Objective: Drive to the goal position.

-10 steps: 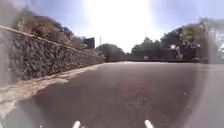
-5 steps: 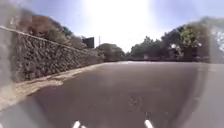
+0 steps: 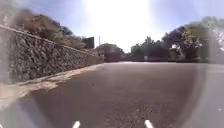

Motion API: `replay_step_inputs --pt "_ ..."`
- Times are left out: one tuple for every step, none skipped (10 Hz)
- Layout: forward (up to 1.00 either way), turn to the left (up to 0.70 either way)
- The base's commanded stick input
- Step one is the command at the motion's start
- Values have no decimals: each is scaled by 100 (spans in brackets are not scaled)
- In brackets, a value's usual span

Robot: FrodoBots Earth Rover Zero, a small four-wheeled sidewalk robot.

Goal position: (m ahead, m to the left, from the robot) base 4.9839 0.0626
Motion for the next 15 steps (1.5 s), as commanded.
replay_step_inputs --pt "70 0" --pt "70 0" --pt "70 0" --pt "70 0" --pt "70 0" --pt "70 0" --pt "70 0" --pt "70 0" --pt "70 0" --pt "70 0" --pt "70 0" --pt "70 0" --pt "70 0" --pt "70 0" --pt "70 0"
